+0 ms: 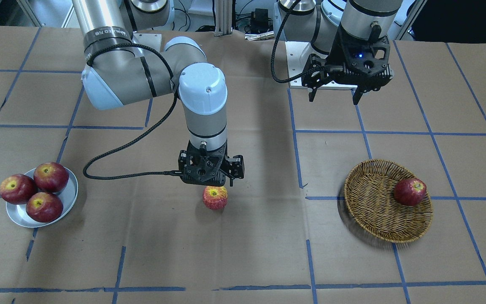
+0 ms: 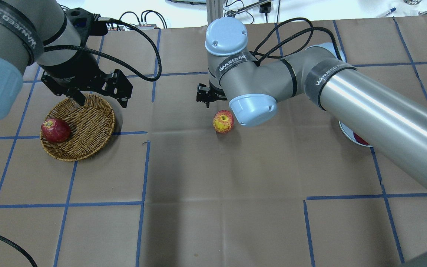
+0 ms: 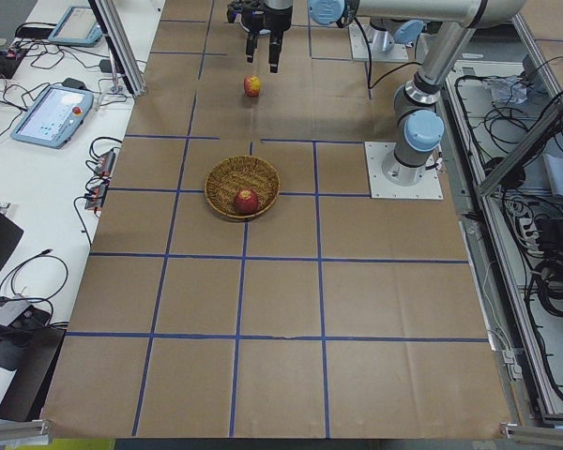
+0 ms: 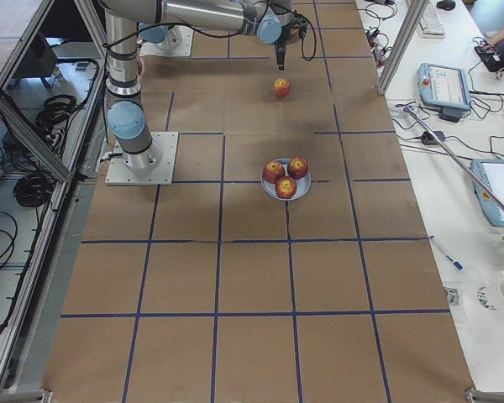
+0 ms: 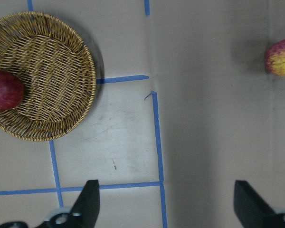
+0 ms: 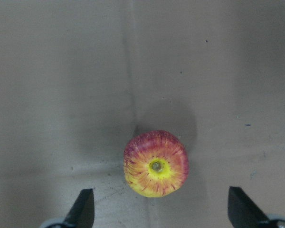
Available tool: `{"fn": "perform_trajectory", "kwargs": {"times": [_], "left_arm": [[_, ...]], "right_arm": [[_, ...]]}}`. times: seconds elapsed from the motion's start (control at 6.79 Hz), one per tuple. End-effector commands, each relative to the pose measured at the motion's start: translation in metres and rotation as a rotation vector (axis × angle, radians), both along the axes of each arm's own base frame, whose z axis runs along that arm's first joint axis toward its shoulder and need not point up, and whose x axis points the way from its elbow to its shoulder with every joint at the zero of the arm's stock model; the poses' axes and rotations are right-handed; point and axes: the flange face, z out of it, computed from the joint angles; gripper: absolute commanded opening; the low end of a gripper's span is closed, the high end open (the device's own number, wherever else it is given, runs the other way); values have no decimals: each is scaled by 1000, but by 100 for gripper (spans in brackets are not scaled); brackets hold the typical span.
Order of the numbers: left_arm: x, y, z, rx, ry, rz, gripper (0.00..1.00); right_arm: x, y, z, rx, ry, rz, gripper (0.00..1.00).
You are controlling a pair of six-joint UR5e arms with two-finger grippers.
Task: Transfer apple from basket to plate
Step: 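Lower the right gripper around the yellow-red apple and close it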
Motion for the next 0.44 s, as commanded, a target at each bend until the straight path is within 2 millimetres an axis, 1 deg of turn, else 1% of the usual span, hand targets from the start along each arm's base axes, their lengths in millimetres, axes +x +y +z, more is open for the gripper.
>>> {"fn": "perform_trajectory", "kwargs": {"times": [0.0,0.15,0.29], "left_arm": [[0,1,0,1,0,-2,99],[0,1,1,0,-3,-2,99],[-1,1,0,1,-3,-4,99]], "right_arm": [[4,-2,-51,9,8,21,100],[1,2,-65,2,4,20,100],[-1,3,-74,-1,3,20,100]]}}
